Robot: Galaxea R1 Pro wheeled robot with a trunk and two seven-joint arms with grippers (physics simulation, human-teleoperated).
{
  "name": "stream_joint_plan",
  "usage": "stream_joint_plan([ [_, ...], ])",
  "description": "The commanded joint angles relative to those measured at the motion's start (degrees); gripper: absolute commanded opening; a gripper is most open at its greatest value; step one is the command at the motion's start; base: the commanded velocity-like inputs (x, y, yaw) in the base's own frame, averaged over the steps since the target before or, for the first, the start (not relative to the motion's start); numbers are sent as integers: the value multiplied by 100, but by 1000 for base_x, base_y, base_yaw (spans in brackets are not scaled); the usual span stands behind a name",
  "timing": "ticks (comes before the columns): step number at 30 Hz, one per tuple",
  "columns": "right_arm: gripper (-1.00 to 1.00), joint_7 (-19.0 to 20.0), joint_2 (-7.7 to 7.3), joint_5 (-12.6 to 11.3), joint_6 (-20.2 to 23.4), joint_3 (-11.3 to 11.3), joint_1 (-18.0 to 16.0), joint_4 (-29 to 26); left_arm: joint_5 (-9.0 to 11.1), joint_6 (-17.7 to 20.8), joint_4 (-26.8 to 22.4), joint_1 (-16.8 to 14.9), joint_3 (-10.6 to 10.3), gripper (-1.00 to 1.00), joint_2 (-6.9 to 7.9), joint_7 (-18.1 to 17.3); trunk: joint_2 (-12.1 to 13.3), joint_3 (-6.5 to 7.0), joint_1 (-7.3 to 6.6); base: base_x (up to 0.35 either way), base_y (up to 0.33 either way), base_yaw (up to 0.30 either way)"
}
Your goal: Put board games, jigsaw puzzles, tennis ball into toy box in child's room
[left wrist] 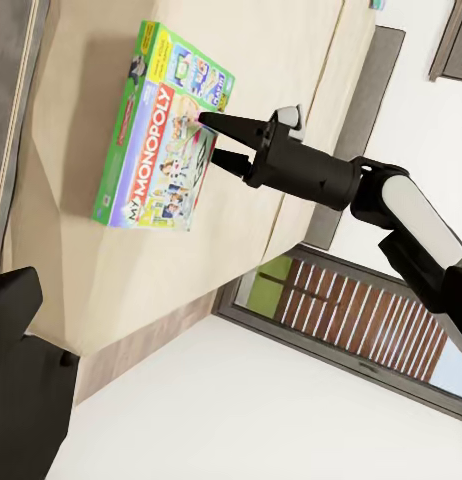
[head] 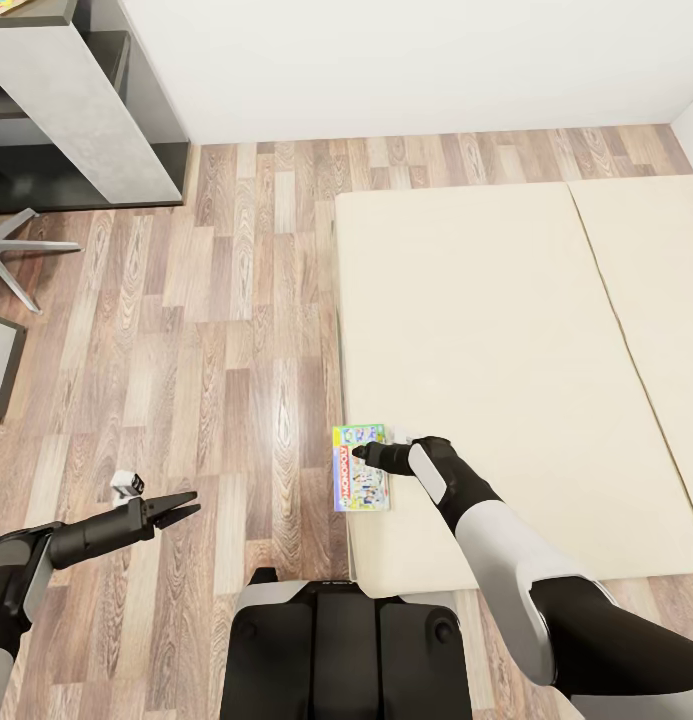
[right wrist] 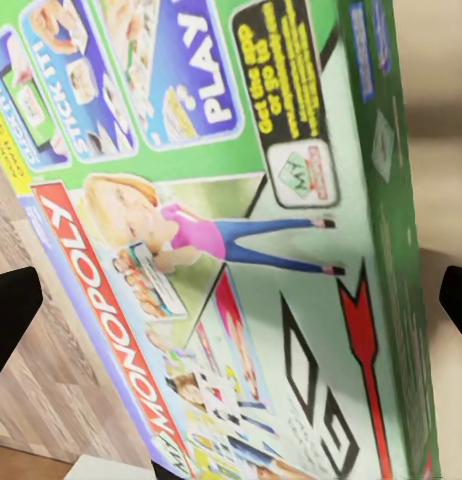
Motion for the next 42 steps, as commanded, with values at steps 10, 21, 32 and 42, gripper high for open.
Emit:
stream_joint_plan([
  [10, 100, -20, 0, 13, 48, -7, -1, -12, -4, 61, -1, -1, 1, 100, 2, -24, -9, -6, 3, 0, 0, 0],
  [21, 100, -61, 0, 27, 70, -17, -1, -14, -4, 61, -1, -1, 1, 100, 1, -24, -9, -6, 3, 0, 0, 0],
  [32, 100, -158, 0, 64, 83, -9, -6, -34, 0, 61, -1, -1, 1, 100, 1, -24, -9, -6, 3, 0, 0, 0],
  [42, 100, -378, 0, 38, 130, -14, -19, -88, 4, 61, -1, -1, 1, 100, 1, -24, -9, -6, 3, 0, 0, 0],
])
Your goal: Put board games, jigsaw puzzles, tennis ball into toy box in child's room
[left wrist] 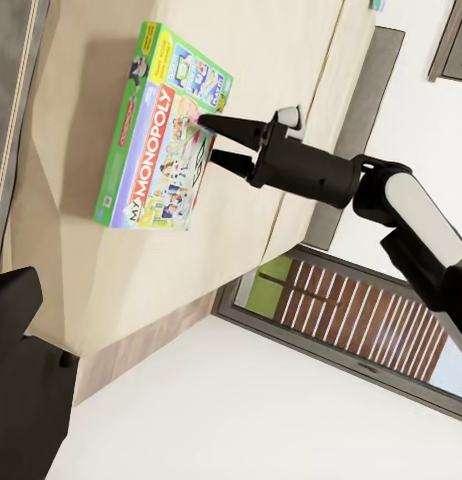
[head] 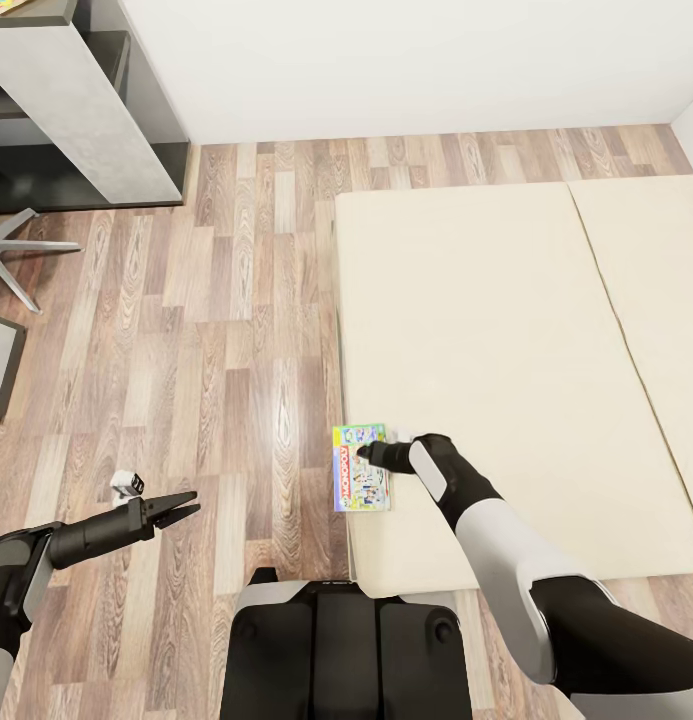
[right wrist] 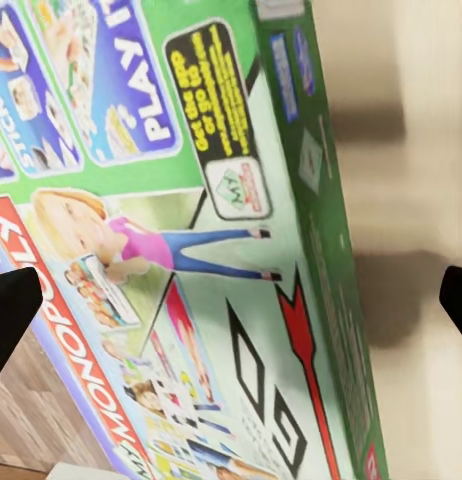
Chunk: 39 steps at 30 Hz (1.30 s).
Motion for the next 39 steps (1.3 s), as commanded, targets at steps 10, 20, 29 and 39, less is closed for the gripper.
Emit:
stream_joint_plan([
  [10, 100, -57, 0, -14, 206, 8, -9, -225, -5, 61, -1, -1, 1, 100, 2, -23, -9, -6, 3, 0, 0, 0],
  [20, 100, -71, 0, -20, 390, 7, -10, -497, -5, 61, -1, -1, 1, 100, 7, -23, -9, -6, 3, 0, 0, 0],
  [29, 100, -71, 0, -20, 499, 7, -9, -653, -10, 61, -1, -1, 1, 100, 10, -23, -9, -6, 3, 0, 0, 0],
  [39, 100, -66, 0, -20, 559, 7, -16, -696, -10, 61, -1, -1, 4, 100, 10, -23, -9, -6, 3, 0, 0, 0],
])
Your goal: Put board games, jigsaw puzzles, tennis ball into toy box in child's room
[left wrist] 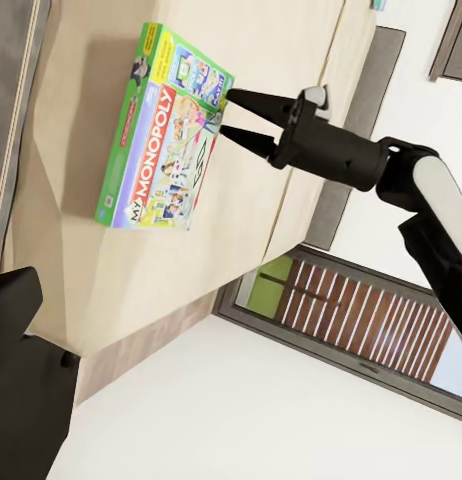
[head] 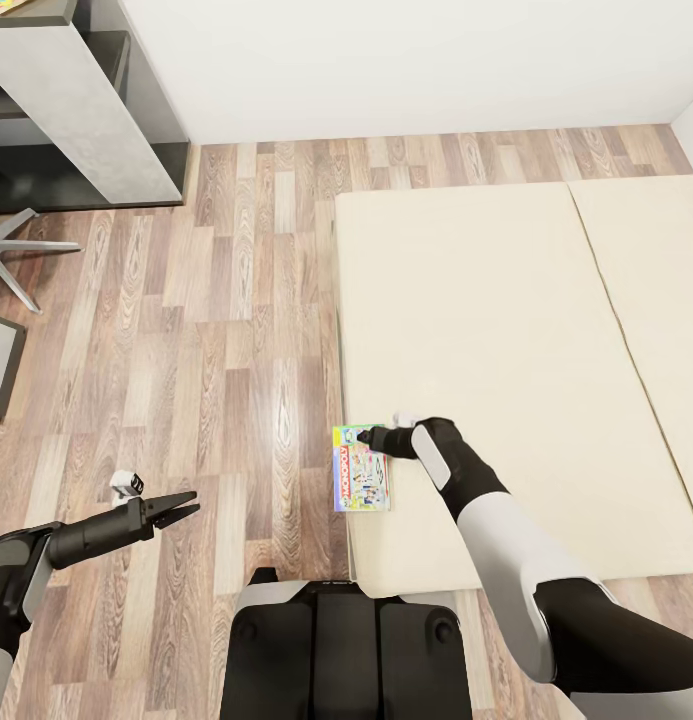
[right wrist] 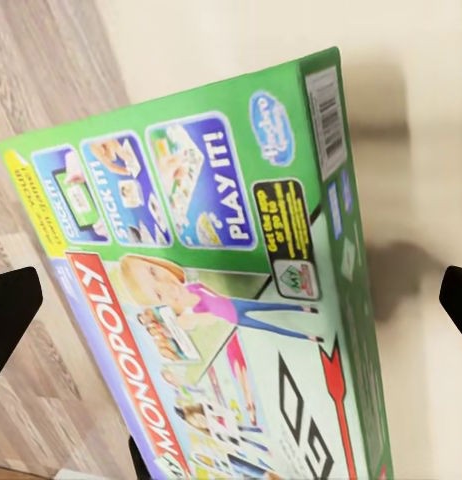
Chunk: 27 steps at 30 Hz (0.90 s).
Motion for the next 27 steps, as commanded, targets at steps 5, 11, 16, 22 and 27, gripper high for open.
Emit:
stream_joint_plan([
  [5, 100, -9, 0, -21, 102, -3, 6, -220, -5, 61, -1, -1, 1, 100, 1, -24, -9, -6, 3, 0, 0, 0],
  [11, 100, -3, 0, -22, 479, -22, 22, -727, -5, 61, -1, -1, 3, 100, 1, -24, -9, -6, 3, 0, 0, 0],
  [16, 100, -3, 0, -28, 666, -27, 28, -1019, -5, 61, -1, -1, 5, 100, 1, -24, -9, -6, 3, 0, 0, 0],
  [22, 100, 1, 0, -37, 848, -29, 30, -1239, -5, 61, -1, -1, 6, 100, 1, -24, -9, -6, 3, 0, 0, 0],
  [27, 100, 3, 0, -90, 1028, -29, 31, -1400, -5, 61, -1, -1, 6, 100, 3, -24, -9, -6, 3, 0, 0, 0],
])
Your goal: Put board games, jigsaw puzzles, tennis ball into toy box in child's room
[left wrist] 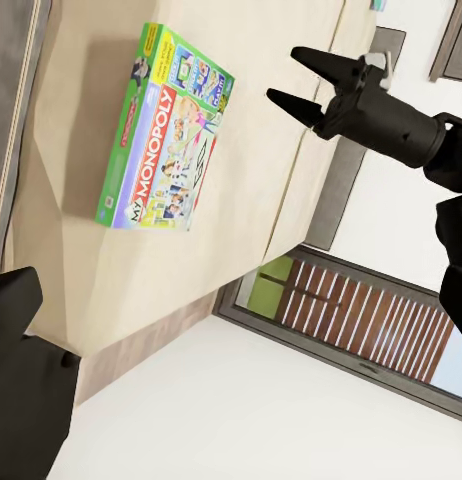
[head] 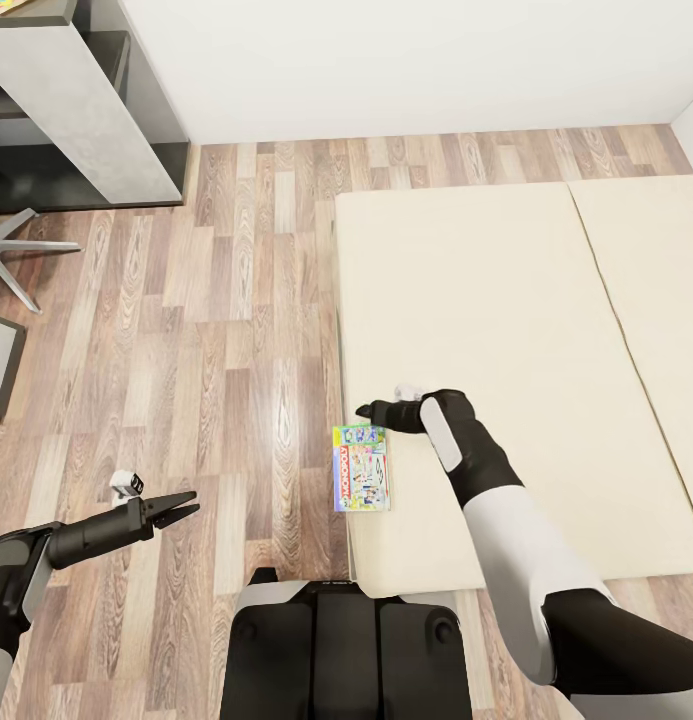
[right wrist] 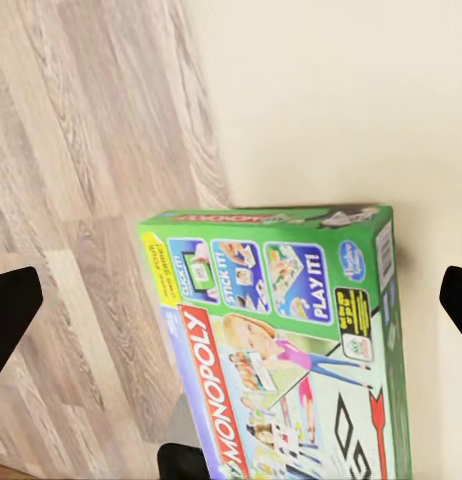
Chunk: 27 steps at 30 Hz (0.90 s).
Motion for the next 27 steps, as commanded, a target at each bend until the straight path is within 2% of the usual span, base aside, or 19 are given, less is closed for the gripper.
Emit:
stream_joint_plan([
  [1, 100, -13, 0, -40, 66, 3, -2, -66, -4, 61, -1, -1, 1, 100, 2, -24, -9, -6, 3, 0, 0, 0],
  [5, 100, -11, 0, -226, 231, 3, -2, -377, -4, 63, -1, -1, 1, 100, 0, -24, -9, -6, 3, 0, 0, 0],
  [10, 100, -12, 0, -654, 492, 20, 69, -918, -4, 63, -1, -1, 2, 100, 4, -24, -9, -6, 3, 0, 0, 0],
  [13, 100, -12, 0, -921, 705, 33, 232, -1348, -6, 62, -1, -1, 6, 100, 6, -24, -9, -6, 3, 0, 0, 0],
  [19, 100, -9, 0, -1349, 958, 57, 829, -2450, -6, 62, -1, -1, 4, 100, 7, -24, -9, -6, 3, 0, 0, 0],
  [21, 100, -6, 0, -1512, 1012, 65, 1188, -3012, -9, 61, -1, -1, 4, 100, 8, -24, -9, -6, 3, 0, 0, 0],
  [26, 100, 4, 0, -1777, 1047, 109, 1722, -3663, -12, 62, -1, -1, 3, 100, 8, -24, -9, -6, 3, 0, 0, 0],
  [27, 100, 8, 0, -1886, 1047, 152, 1914, -3791, -10, 62, -1, -1, 6, 100, 8, -24, -9, -6, 3, 0, 0, 0],
])
